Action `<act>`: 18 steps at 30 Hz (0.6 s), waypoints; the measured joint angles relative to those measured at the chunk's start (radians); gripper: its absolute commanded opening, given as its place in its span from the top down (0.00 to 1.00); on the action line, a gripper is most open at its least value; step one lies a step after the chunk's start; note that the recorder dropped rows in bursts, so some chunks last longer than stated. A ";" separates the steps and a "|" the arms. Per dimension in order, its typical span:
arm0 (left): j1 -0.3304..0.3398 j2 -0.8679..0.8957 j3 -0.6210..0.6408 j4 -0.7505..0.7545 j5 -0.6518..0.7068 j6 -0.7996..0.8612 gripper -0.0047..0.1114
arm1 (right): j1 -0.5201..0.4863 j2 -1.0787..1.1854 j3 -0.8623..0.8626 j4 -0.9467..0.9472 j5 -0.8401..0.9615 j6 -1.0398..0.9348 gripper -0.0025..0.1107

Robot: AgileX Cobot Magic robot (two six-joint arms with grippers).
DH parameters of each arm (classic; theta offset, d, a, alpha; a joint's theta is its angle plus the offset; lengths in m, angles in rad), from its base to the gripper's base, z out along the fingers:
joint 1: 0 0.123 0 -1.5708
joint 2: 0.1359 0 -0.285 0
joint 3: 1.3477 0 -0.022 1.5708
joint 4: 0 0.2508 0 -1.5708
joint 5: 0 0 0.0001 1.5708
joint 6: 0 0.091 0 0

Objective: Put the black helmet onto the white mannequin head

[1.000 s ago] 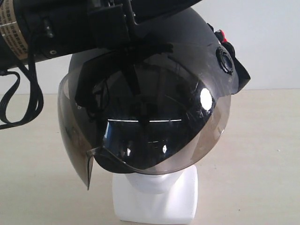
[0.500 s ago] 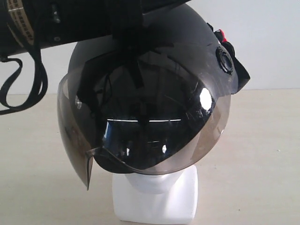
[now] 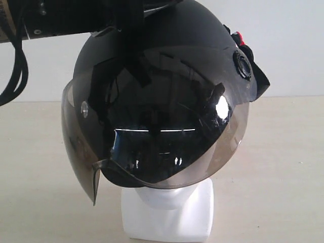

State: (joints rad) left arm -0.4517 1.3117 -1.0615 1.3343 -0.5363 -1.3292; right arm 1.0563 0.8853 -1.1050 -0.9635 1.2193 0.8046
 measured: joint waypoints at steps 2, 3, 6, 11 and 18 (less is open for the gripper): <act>0.000 -0.005 -0.002 0.039 0.006 -0.043 0.92 | -0.050 0.024 -0.005 -0.011 -0.004 -0.007 0.98; 0.000 -0.005 -0.002 0.047 0.006 -0.054 0.92 | -0.080 0.030 -0.012 -0.011 -0.006 -0.014 0.98; 0.000 -0.010 -0.002 0.058 0.004 -0.073 0.92 | -0.222 0.032 -0.057 0.021 -0.027 -0.069 0.98; 0.000 -0.016 -0.002 0.079 0.002 -0.082 0.92 | -0.402 0.032 -0.083 0.045 -0.086 -0.226 0.98; 0.000 -0.018 -0.002 0.082 0.002 -0.082 0.92 | -0.638 0.159 -0.090 0.206 -0.120 -0.419 0.98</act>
State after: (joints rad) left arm -0.4517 1.2940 -1.0638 1.4159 -0.5343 -1.4114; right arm 0.4187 1.0445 -1.1952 -0.7576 1.0991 0.3852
